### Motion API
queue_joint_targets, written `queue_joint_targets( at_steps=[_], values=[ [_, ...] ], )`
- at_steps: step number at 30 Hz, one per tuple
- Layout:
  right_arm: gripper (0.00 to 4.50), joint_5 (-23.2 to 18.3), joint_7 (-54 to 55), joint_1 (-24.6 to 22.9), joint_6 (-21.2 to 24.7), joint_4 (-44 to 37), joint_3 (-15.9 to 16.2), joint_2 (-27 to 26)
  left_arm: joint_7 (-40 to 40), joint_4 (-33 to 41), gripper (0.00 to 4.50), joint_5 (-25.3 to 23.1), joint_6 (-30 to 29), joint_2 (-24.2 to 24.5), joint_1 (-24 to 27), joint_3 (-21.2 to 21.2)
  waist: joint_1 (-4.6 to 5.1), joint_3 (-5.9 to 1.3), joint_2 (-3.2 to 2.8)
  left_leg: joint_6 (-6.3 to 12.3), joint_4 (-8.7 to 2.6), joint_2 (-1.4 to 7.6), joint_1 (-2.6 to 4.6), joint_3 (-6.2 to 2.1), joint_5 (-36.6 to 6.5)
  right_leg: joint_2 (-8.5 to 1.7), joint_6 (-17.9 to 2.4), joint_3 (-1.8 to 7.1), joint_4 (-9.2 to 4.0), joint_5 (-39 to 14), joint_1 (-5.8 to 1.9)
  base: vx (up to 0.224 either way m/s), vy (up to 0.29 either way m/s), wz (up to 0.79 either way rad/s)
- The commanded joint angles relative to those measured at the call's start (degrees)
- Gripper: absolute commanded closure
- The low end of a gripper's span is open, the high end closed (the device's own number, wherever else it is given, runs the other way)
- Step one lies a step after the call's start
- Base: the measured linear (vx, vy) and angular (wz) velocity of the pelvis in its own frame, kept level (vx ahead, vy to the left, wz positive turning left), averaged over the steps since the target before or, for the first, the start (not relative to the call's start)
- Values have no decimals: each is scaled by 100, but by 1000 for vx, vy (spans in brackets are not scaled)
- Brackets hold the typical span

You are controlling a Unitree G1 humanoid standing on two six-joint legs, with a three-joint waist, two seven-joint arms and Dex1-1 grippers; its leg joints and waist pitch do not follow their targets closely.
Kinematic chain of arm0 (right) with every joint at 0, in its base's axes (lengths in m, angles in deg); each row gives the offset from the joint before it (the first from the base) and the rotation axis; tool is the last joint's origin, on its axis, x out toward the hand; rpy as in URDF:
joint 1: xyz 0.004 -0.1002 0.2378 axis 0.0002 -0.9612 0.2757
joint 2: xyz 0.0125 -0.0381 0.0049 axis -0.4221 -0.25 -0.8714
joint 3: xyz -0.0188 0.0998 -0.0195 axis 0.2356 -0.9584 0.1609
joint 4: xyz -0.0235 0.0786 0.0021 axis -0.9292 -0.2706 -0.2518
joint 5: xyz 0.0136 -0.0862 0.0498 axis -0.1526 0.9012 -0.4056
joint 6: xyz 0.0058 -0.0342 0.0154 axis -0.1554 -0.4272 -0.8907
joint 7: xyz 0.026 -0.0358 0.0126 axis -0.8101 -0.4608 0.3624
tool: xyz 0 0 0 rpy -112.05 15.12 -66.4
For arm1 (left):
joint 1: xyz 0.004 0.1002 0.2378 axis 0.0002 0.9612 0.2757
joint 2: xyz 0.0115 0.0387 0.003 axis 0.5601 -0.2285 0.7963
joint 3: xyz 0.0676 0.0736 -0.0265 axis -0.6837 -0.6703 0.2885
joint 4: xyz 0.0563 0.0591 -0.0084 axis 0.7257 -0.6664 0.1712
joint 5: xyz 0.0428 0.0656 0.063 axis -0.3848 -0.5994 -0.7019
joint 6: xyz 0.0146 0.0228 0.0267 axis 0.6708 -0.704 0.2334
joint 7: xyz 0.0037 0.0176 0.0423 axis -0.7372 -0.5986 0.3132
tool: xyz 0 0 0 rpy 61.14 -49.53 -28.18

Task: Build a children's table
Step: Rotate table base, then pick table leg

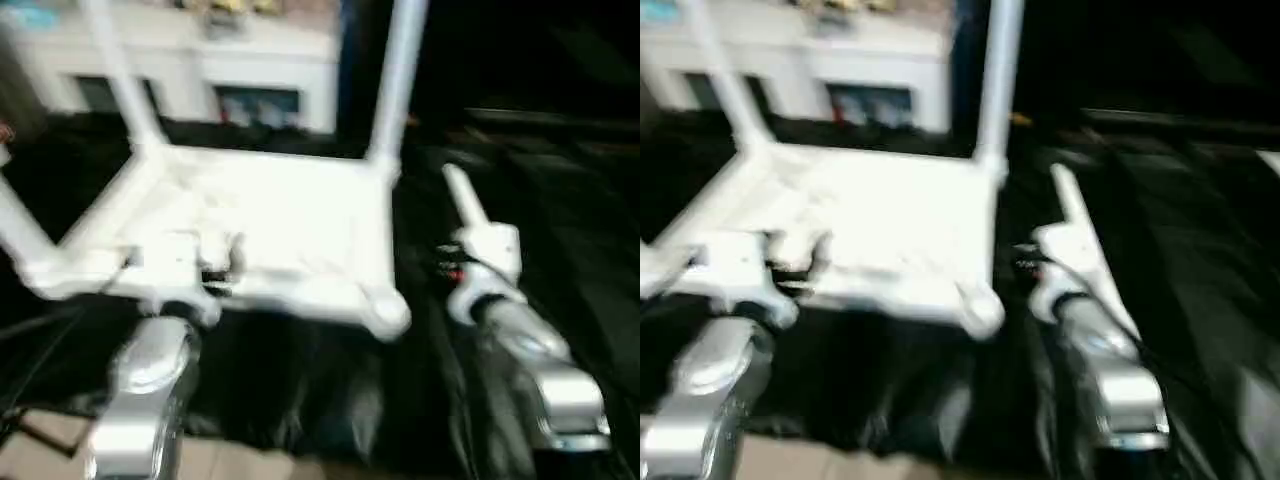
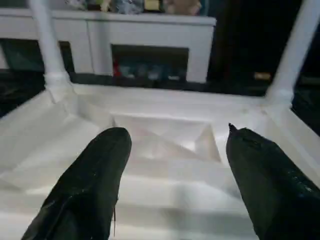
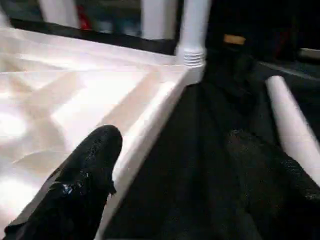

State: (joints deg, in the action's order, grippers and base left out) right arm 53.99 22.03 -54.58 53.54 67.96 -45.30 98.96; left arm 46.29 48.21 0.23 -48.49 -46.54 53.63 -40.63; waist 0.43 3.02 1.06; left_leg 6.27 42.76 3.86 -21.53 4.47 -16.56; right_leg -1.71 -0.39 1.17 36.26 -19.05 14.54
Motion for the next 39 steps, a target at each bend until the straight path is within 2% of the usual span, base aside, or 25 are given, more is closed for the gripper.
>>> queue_joint_targets(
  at_steps=[1,2,3,4,5,6,7,8,9,10,11,12,13,14,16,17,19,23,24,25,28,30,34,36,39],
  values=[
    [73,-10,114,87,78,-45,-2,-57,-148,7,97,91,-6,85,16,20,-155,-291,37,-76,-452,298,-432,-40,1152,-631,-1054,433,-448,2629,-501,134,-9,-1],
    [73,-20,153,105,132,-49,-38,-62,-202,-3,97,97,-20,111,10,-14,-129,-358,-205,8,-869,507,-270,-76,1969,-374,-746,12,-206,3129,-342,134,-9,-1],
    [73,-26,204,134,227,-50,-82,-65,-270,-29,97,97,-30,149,-6,-56,60,-395,-456,806,-926,1054,180,-522,2652,-196,-255,-304,211,2364,229,91,11,-11],
    [73,-6,247,158,288,-48,-100,-57,-336,-57,97,132,-33,169,-25,-74,173,-474,-525,1489,-916,1431,511,-875,3469,-311,-134,-224,439,1538,569,66,15,-11],
    [73,0,252,160,292,-48,-100,-54,-342,-60,97,135,-34,170,-27,-75,143,-491,-431,1654,-745,1511,648,-1003,5711,-582,87,27,331,1210,775,66,15,-11],
    [73,53,306,193,336,-37,-108,-32,-391,-115,97,155,-35,188,-69,-89,127,-498,-323,1159,-819,1151,412,-798,6209,-573,337,57,126,1785,638,0,0,0],
    [73,62,315,203,355,-33,-112,-28,-380,-148,97,147,-53,193,-93,-87,104,-511,-232,914,-815,915,313,-693,5842,-556,346,60,-24,2043,571,0,0,0],
    [73,85,340,233,412,-21,-126,-20,-342,-245,97,124,-103,211,-160,-82,17,-436,-154,494,-770,529,2,-296,4070,-632,49,2,-296,2113,438,0,0,0],
    [73,125,395,274,525,-13,-140,-3,-360,-316,97,116,-100,243,-201,-93,-45,-414,-129,124,-867,480,-155,-101,2064,-744,-177,-6,-335,1855,277,0,0,0],
    [73,168,459,316,643,-7,-148,20,-407,-364,97,113,-71,273,-225,-108,-70,-405,-143,-40,-923,527,-121,-65,1334,-745,-325,-18,-362,1606,276,-63,-6,-6],
    [73,133,479,363,754,4,-191,32,-455,-394,97,123,-82,297,-246,-120,-27,-383,-178,-318,-1054,611,-100,-36,508,-676,-629,-79,-359,1186,238,-63,-6,-6],
    [53,32,491,510,1029,69,-323,94,-600,-452,87,184,-156,352,-307,-151,39,-360,-196,-513,-1156,672,-78,-7,-78,-580,-829,-133,-362,736,274,-75,-1,-8],
    [41,38,496,523,1050,76,-328,105,-613,-457,81,191,-157,357,-313,-154,62,-338,-195,-608,-1189,691,-60,11,-391,-543,-888,-135,-380,467,321,-83,7,-6],
    [33,71,526,604,1187,125,-364,161,-713,-489,81,248,-165,388,-348,-171,101,-289,-200,-844,-1239,720,-16,32,-1090,-518,-951,-115,-417,-164,409,-83,7,-6],
    [16,130,507,905,1548,376,-444,412,-1143,-550,81,475,-225,524,-479,-262,138,-251,-174,-1228,-1261,725,30,83,-1963,-556,-761,-76,-515,-1300,493,-88,9,-6],
    [4,132,507,918,1561,388,-448,422,-1165,-549,54,490,-229,529,-484,-265,135,-252,-172,-1297,-1255,721,51,88,-2065,-566,-701,-71,-532,-1480,526,-85,9,-7],
    [2,109,452,1285,1994,745,-536,682,-1724,-516,46,777,-376,714,-611,-415,123,-245,-158,-1474,-1246,716,110,102,-2358,-566,-512,-55,-582,-1761,629,-90,7,-2],
    [0,180,405,1709,2370,1292,-557,979,-2277,-510,6,936,-475,976,-758,-651,131,-266,-147,-1489,-1260,706,57,102,-2225,-564,-498,-64,-549,-1538,613,-37,6,-1],
    [0,193,377,1911,2414,1603,-585,1103,-2506,-484,6,1007,-549,1084,-826,-756,133,-268,-103,-1460,-1268,716,19,126,-2103,-569,-524,-61,-544,-1409,591,0,0,0],
    [0,235,372,2083,2504,1878,-577,1221,-2667,-460,1,1035,-593,1174,-882,-841,130,-278,-100,-1440,-1263,713,4,120,-2008,-575,-558,-68,-517,-1346,575,0,0,0],
    [0,286,249,2545,2607,2702,-539,1528,-3024,-328,1,1151,-692,1385,-986,-1016,102,-296,-69,-1334,-1223,705,2,194,-1740,-590,-692,-74,-518,-1295,591,0,0,0],
    [0,301,133,2688,2773,2998,-452,1643,-3093,-264,1,1182,-723,1441,-998,-1063,105,-327,2,-1129,-1203,718,-80,268,-1255,-584,-790,-86,-484,-923,539,0,0,0],
    [0,137,-140,2841,3105,3422,-470,1744,-3390,-31,1,1432,-988,1613,-992,-1198,67,-356,-19,-931,-1167,742,-87,340,-746,-580,-991,-87,-432,-430,539,0,0,0],
    [0,-64,-472,2958,3369,3782,-489,1803,-3786,284,1,1810,-1355,1834,-965,-1302,48,-386,23,-774,-1134,752,-88,383,-348,-566,-1150,-96,-374,145,509,26,-1,-4],
    [0,-164,-737,3031,3471,4089,-483,1829,-4021,380,1,1935,-1542,1980,-999,-1405,0,-414,24,-499,-1078,762,-83,460,247,-545,-1415,-97,-312,972,501,34,0,-4]
  ],
)
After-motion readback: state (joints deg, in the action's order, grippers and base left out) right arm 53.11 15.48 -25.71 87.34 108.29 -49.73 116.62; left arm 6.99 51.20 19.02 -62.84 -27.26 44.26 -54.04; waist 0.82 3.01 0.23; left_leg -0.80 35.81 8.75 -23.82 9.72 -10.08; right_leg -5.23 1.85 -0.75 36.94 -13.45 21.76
